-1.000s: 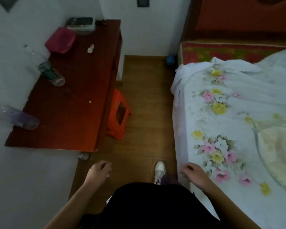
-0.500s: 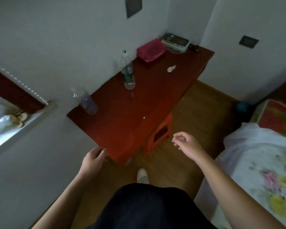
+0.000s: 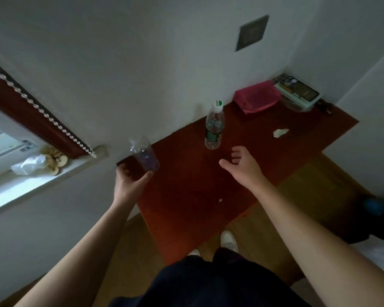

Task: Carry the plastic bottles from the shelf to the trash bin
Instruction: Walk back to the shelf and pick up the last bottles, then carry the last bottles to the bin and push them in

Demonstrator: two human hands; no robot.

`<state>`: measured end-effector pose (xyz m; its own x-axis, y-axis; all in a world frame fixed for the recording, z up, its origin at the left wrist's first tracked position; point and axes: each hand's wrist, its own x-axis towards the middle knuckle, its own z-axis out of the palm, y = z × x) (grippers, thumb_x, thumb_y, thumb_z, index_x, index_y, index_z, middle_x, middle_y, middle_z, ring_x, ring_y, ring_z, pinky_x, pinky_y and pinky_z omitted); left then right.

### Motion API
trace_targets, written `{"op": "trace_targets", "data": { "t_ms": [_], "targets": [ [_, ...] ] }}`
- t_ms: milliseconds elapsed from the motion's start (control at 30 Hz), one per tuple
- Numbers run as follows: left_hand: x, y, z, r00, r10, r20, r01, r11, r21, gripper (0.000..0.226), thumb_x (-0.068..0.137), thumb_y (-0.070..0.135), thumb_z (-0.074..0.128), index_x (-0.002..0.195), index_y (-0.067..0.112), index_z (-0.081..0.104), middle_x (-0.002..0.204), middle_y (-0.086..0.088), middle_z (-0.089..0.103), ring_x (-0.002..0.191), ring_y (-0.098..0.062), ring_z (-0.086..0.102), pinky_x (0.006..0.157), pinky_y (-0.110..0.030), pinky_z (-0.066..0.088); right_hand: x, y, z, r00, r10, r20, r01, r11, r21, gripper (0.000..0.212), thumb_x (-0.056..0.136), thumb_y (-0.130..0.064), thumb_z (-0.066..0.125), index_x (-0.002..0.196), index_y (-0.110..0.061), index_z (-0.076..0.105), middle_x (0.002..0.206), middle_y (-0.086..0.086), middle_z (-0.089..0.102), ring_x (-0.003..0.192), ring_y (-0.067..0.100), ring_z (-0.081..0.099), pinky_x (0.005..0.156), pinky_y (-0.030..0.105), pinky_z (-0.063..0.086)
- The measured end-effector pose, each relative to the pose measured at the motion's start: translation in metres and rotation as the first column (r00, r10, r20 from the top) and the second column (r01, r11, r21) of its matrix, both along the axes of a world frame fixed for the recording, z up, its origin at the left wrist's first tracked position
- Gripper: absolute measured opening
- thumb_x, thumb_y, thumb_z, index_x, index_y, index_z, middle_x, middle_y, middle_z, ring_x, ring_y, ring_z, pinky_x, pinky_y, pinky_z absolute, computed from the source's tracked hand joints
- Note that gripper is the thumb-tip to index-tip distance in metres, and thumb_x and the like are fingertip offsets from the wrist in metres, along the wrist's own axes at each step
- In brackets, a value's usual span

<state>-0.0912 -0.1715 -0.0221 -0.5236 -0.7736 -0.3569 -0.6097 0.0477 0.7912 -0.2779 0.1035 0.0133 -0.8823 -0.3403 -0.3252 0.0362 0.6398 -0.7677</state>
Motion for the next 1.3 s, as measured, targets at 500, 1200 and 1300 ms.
{"op": "trace_targets", "data": {
  "t_ms": [500, 1200, 1300],
  "targets": [
    [-0.056, 0.039, 0.007, 0.92, 0.361, -0.152, -0.381, 0.913, -0.142, 0.048, 0.069, 0.042, 0.081, 0.108, 0.02, 0.062, 0.099, 0.003, 0.072, 0.091, -0.012, 0.069, 0.085, -0.037, 0.057, -0.12, -0.06, -0.023, 0.961, 0.259, -0.099, -0.266, 0.962, -0.066, 0.082, 0.07, -0.042, 0.085, 0.137, -0.017, 0.045, 0.126, -0.003, 0.055, 0.11, 0.012, 0.055, 0.086, 0.025, 0.041],
    [0.301, 0.236, 0.019, 0.383, 0.912, -0.148, -0.923, 0.381, -0.047, 0.045, 0.082, 0.025, 0.08, 0.118, 0.021, 0.053, 0.11, 0.006, 0.062, 0.105, -0.018, 0.061, 0.08, -0.03, 0.048, 0.175, -0.125, 0.008, 0.198, 0.978, -0.066, -0.976, 0.19, -0.101, 0.062, 0.069, -0.053, 0.08, 0.121, -0.031, 0.056, 0.116, -0.01, 0.066, 0.104, 0.008, 0.064, 0.086, 0.026, 0.051],
    [0.361, 0.284, 0.007, 0.256, 0.959, -0.124, -0.966, 0.258, 0.006, 0.049, 0.082, 0.028, 0.08, 0.121, 0.025, 0.05, 0.119, 0.003, 0.062, 0.11, -0.019, 0.06, 0.093, -0.04, 0.051, 0.243, -0.115, -0.003, 0.069, 0.998, 0.005, -0.995, 0.069, -0.073, 0.061, 0.071, -0.053, 0.08, 0.123, -0.029, 0.055, 0.119, -0.009, 0.066, 0.108, 0.011, 0.064, 0.091, 0.033, 0.054]
  ]
}}
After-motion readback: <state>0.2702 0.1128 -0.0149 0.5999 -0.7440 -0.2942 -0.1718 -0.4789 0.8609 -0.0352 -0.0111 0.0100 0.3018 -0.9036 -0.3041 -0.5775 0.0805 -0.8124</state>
